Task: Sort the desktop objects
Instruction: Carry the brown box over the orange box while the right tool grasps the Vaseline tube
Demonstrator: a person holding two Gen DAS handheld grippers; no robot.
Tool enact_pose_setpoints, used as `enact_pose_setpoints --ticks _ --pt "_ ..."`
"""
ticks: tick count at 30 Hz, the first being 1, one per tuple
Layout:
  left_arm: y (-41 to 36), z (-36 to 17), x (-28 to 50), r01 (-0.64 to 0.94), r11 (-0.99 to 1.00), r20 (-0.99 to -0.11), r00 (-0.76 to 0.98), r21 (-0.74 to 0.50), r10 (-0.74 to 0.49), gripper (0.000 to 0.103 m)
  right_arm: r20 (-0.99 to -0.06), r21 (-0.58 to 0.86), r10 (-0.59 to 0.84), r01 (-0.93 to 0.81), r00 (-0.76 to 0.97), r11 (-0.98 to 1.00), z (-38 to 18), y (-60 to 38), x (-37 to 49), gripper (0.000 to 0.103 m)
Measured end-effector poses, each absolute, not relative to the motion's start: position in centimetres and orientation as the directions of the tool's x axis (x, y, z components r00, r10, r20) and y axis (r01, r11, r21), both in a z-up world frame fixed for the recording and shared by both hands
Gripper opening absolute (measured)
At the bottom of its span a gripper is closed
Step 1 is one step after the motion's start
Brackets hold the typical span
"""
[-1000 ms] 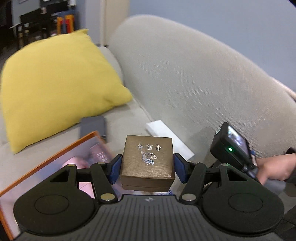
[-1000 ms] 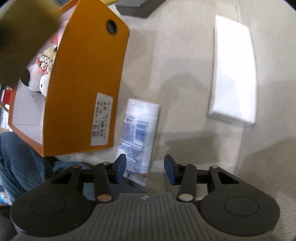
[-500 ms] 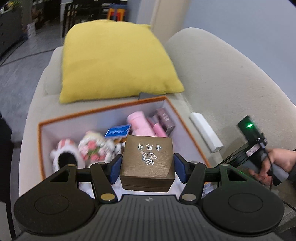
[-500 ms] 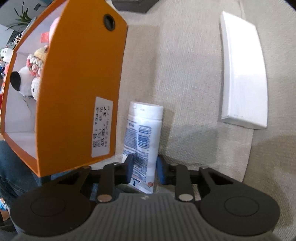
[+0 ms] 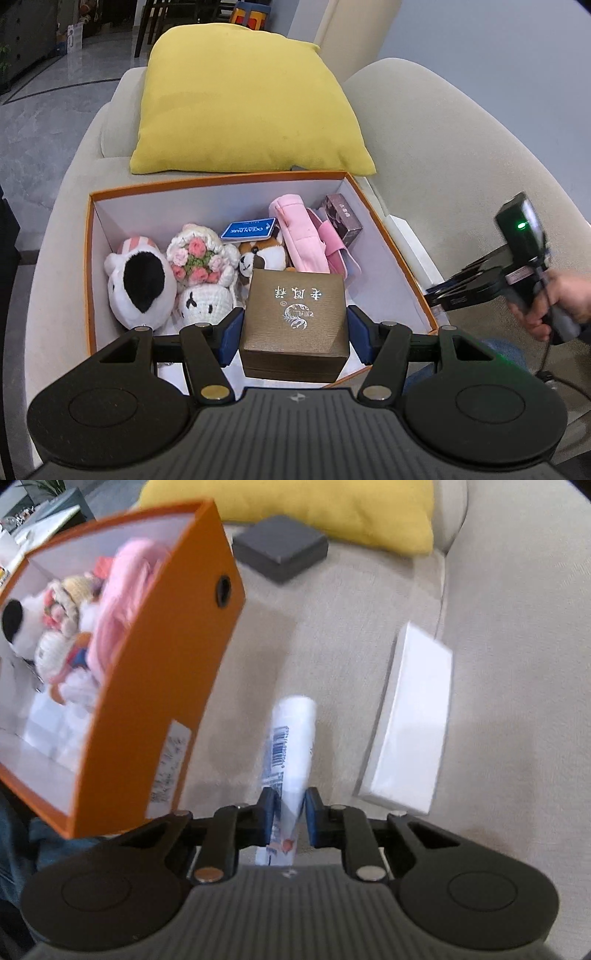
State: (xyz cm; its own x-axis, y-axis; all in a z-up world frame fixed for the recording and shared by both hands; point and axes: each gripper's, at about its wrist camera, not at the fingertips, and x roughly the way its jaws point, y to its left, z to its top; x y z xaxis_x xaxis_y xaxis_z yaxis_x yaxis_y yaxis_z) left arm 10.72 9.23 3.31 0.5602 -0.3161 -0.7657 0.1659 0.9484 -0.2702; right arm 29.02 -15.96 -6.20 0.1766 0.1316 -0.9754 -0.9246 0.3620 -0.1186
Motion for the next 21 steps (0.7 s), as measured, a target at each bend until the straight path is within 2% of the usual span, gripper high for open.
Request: enact_pose_setpoints --ticks 4,7,11,14,17,21 --pt "9.1 2.5 11.0 0.168 0.945 -0.773 0.545 -0.279 -0.325 0.068 -0.974 -0.083 0.167 -0.922 0.156 0.379 -7.3 -15.8 29.8 0.028" --pt "8.9 2.1 11.3 0.17 0.942 -0.773 0.539 -0.288 -0.334 0.069 -0.983 -0.019 0.16 -0.906 0.095 0.423 -8.3 -16.6 29.9 0.042" --pt "8.6 2.3 11.5 0.178 0.941 -0.769 0.542 -0.288 -0.338 0.068 -0.991 0.015 0.124 -0.893 0.046 0.45 -9.5 -16.4 30.8 0.057" --pt "8.5 2.5 11.6 0.177 0.943 -0.77 0.545 -0.281 -0.332 0.069 -0.997 0.022 0.079 -0.876 0.018 0.483 -10.0 -16.5 31.4 0.062" --pt "8.4 2.4 11.8 0.177 0.943 -0.771 0.543 -0.281 -0.332 0.069 -0.999 0.012 0.038 -0.872 0.008 0.49 -10.6 -16.8 31.6 0.064" --pt "7.9 2.1 12.0 0.184 0.941 -0.775 0.533 -0.284 -0.339 0.069 -0.998 -0.007 0.058 -0.883 0.039 0.47 -10.2 -17.0 31.1 0.06"
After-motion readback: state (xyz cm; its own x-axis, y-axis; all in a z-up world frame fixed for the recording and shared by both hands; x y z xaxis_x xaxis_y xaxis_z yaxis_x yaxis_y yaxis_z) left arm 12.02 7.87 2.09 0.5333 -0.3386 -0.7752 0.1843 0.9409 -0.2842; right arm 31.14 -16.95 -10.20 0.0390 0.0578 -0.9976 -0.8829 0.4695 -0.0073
